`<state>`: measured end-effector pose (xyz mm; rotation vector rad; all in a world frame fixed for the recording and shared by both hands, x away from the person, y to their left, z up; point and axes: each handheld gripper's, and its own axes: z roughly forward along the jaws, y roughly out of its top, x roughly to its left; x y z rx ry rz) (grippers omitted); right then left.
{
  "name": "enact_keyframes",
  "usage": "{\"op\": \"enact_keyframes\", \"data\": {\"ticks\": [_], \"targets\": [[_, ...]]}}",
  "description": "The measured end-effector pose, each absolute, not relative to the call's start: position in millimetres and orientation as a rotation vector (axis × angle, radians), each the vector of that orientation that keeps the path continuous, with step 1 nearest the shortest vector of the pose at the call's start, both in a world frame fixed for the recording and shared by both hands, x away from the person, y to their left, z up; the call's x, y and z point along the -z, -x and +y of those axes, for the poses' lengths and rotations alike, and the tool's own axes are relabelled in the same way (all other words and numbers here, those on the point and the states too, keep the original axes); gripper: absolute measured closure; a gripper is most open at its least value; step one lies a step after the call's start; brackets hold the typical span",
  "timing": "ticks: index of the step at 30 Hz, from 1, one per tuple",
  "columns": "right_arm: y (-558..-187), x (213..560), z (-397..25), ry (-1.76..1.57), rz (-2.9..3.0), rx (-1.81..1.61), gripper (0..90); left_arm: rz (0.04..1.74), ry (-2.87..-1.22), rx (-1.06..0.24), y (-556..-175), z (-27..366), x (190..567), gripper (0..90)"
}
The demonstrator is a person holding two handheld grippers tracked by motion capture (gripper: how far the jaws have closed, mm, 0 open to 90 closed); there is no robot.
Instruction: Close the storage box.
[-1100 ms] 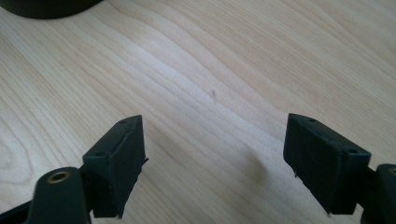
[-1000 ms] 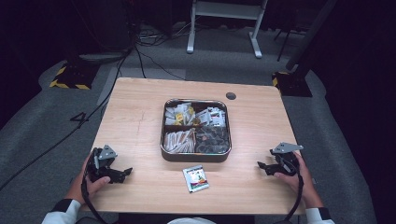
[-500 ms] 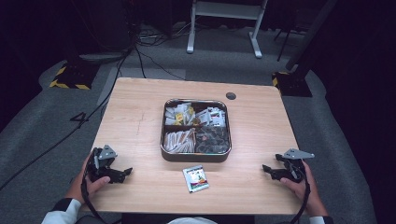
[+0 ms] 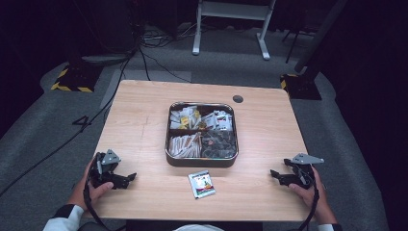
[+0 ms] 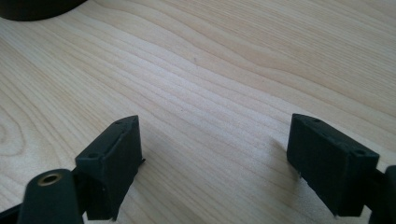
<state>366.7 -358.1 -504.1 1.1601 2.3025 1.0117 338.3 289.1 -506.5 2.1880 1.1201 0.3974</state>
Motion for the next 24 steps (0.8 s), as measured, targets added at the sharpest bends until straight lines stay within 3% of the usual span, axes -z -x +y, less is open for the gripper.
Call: {"op": "enact_keyframes", "data": {"ticks": [24], "targets": [[-370.3,504.2,-356.4,-1.184,2.286,-0.999,16.9,1.120,-2.188,-0.396,-338.5,289.1,506.5,0.0]]}}
